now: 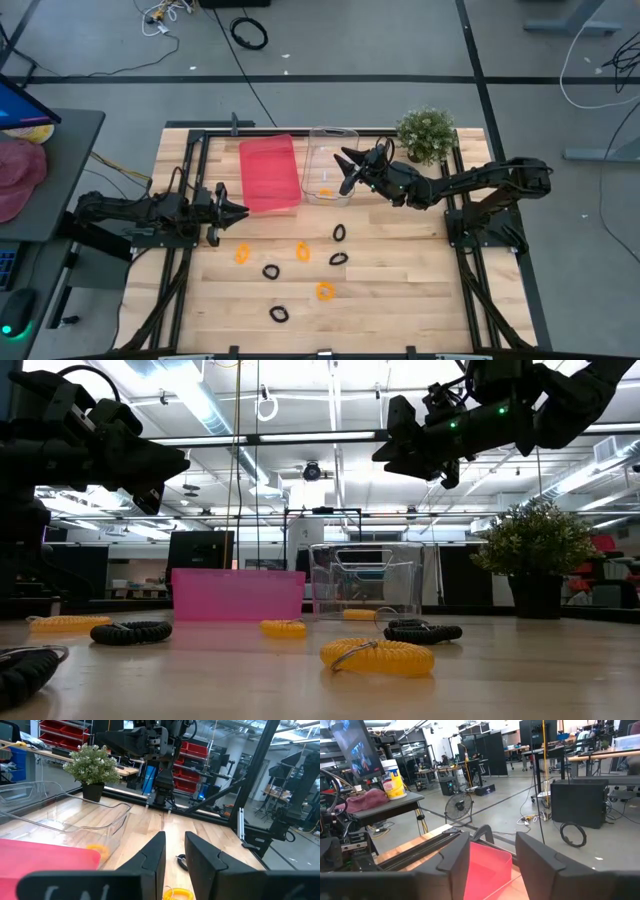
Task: Sort spring keychains
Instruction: Put the yellow spring keychain into the transparent bin
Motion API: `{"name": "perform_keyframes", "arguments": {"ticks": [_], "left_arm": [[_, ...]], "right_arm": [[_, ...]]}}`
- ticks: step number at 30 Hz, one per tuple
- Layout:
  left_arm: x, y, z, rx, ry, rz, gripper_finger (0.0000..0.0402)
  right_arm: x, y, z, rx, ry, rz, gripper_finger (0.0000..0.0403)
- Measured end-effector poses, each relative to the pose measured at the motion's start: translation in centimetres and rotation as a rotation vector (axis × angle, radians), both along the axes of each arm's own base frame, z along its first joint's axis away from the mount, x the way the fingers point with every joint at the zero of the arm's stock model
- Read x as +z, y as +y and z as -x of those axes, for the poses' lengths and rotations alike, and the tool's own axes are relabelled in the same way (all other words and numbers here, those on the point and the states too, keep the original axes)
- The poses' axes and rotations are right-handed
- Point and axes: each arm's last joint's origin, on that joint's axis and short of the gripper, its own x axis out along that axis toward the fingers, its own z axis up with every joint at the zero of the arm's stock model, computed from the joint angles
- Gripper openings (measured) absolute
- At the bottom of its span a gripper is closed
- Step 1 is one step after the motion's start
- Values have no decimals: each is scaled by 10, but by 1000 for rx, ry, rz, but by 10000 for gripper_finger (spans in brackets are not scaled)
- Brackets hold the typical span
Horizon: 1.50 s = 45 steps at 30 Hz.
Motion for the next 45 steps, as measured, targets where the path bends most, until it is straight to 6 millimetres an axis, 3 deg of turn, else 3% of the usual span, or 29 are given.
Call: {"name": "perform_keyframes", "arguments": {"ticks": [12,25,35,45], "left_arm": [[0,0,0,0,0,0,76],[0,0,0,0,0,0,76],[0,0,0,0,0,0,76],[0,0,0,0,0,0,76]], "right_arm": [[1,1,-1,38,-5,3,166],[20,13,-4,196,-103,140,166],[37,50,-17,310,-59,205,166],[36,100,-14,465,-29,212,166]]}}
